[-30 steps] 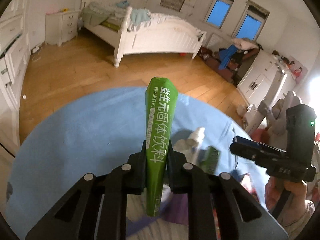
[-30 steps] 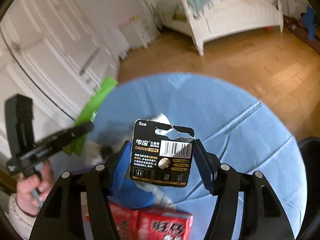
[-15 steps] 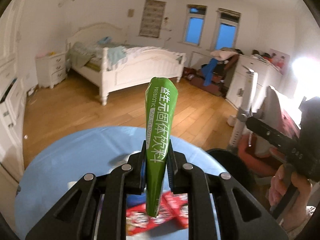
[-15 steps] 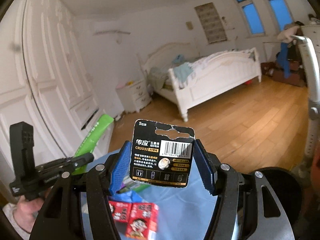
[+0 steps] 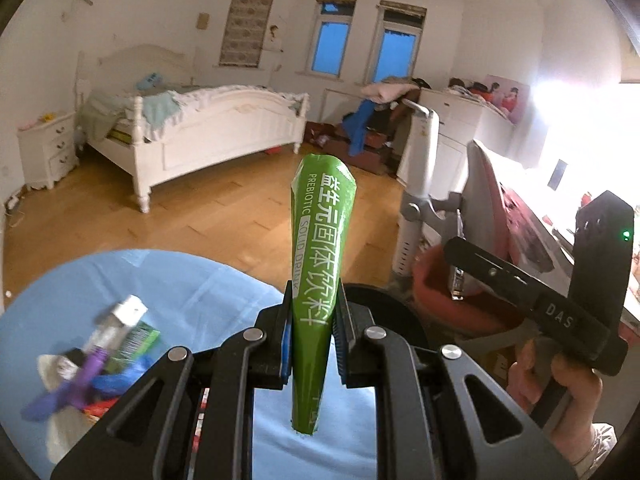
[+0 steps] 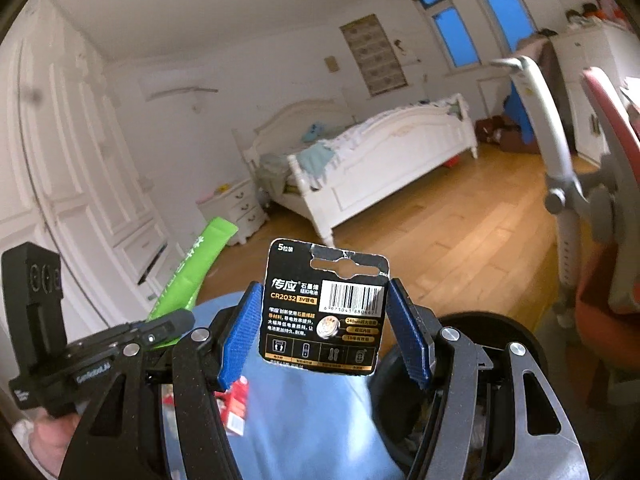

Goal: Collect trash
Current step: 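Carry sachet and battery card over the black bin and open both tools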

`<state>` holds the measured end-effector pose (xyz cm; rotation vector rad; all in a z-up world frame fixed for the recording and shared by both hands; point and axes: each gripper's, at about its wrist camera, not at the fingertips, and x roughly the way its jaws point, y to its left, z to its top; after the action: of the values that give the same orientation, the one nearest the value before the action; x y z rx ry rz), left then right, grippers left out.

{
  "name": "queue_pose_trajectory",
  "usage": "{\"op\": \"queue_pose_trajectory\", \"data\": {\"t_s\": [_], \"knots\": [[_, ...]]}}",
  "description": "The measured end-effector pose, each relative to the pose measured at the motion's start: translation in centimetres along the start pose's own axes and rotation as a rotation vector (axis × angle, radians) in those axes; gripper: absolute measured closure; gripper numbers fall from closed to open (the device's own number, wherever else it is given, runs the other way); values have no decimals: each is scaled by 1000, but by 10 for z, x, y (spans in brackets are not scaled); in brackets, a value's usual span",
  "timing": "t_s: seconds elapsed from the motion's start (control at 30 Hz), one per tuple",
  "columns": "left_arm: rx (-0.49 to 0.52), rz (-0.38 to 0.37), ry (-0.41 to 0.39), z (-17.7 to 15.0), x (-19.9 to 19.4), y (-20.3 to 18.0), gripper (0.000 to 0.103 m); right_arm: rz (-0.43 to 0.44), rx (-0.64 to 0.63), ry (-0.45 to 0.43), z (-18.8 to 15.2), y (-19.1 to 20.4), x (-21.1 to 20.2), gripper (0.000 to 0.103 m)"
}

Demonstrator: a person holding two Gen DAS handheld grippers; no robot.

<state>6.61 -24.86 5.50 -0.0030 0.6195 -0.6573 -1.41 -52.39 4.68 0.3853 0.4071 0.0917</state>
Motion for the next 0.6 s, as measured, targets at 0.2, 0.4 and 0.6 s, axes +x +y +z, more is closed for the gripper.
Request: {"op": "queue_pose_trajectory", "data": {"t_s": [0.2,0.4,0.6], "knots": [[-13,-34,54,-12,30,-21,86,-17,73,15,-13,-24,3,40],[-38,-66,114,-20,65,-31,86,-35,134,39,-21,-51,10,40],[-43,-94,165,-28,93,-40,86,-58,173,66,-30,-72,23,40]]}}
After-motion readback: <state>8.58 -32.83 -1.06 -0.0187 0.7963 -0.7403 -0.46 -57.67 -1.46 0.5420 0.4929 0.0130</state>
